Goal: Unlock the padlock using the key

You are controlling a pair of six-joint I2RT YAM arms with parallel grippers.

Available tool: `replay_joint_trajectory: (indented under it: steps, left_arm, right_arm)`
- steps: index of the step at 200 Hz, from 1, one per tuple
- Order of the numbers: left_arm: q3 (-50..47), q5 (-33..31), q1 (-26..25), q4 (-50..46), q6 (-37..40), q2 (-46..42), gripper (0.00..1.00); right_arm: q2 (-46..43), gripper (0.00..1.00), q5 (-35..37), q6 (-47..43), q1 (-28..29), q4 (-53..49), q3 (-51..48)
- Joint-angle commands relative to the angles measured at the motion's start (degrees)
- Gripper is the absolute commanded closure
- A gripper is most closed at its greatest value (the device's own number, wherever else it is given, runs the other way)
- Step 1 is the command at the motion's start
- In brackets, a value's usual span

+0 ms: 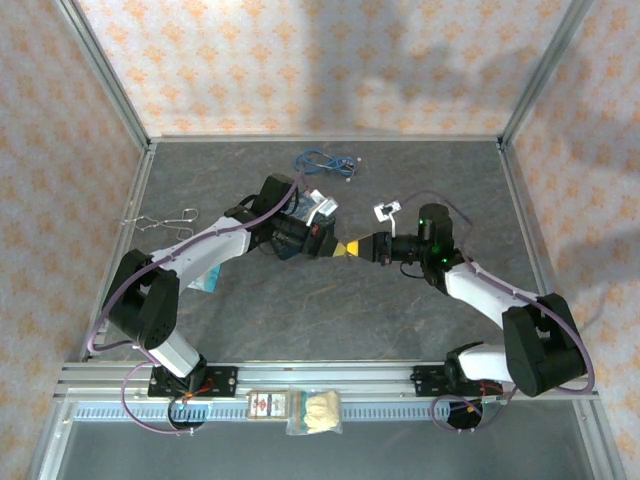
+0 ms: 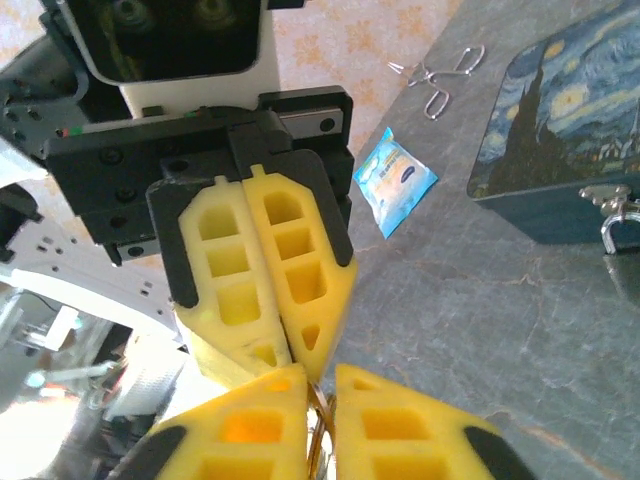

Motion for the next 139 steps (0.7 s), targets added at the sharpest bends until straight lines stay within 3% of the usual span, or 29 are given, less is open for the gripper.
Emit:
replay_joint_trajectory:
  steps: [1,20,29,40,69,83,112,139]
  left_arm:
    - [2.7,2.5,0.0,-1.2,2.8,0.6,1.0]
    - [2.9,-0.2,0.2,-0.6,1.6,0.2,1.0]
    - [2.4,-2.0,0.7,1.6,-0.9,-0.5,0.83]
    - [0.5,-4.2,1.8,6.9,-5.9,-1.9,0.53]
    - [-11.7,-13.9,5.0,33.2,-26.1,-9.0,0.23]
    - [-17.4,-19.4,5.7,42.9,-33.0,-11.3,0.22]
    - [-26.9,-33.2,5.2,49.3,-38.8,-14.3,0.25]
    - [-35.6,-38.8,2.1,62.8,-47.3,-14.8,0.27]
  right_arm:
    - [-0.1,1.0,-1.0,-1.3,0.8,-0.2,0.4]
    - [-0.3,1.0,-0.2,-1.2,0.7,-0.2,0.1]
    - [-0.4,1.0,1.0,-0.9,0.8,-0.2,-0.2]
    - [-0.4,1.0,2.3,0.0,0.7,0.4,-0.9]
    - [-0.7,1.0,7.5,9.6,0.7,11.4,-5.9]
    - [-0.5,1.0,10.0,15.0,0.8,18.8,-8.4]
    - [-0.9,1.0,19.2,22.7,1.4,26.9,-12.1]
    - [-1.7,1.0,30.1,28.2,3.7,31.3,-14.8]
